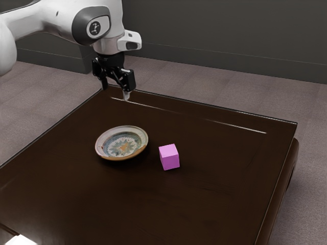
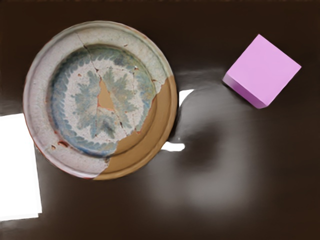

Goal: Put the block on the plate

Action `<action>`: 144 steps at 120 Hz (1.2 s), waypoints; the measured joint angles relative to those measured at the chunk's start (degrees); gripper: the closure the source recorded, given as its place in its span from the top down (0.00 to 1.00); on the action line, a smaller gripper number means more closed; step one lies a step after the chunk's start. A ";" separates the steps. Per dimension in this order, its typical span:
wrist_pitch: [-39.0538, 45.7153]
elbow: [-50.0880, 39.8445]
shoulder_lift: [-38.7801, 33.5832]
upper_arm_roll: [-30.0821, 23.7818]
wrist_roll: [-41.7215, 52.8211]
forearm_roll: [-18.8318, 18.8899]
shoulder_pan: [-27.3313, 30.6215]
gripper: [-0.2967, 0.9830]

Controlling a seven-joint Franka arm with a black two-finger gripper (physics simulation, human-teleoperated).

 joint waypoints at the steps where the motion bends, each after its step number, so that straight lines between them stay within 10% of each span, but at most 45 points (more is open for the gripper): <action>1: 0.05 0.00 0.01 0.00 0.01 0.01 0.00 0.77; 68: 14.96 -7.84 13.91 -4.05 21.56 -10.81 -1.01 0.77; 144: 25.02 5.67 31.32 -2.64 45.89 -9.81 -0.71 0.77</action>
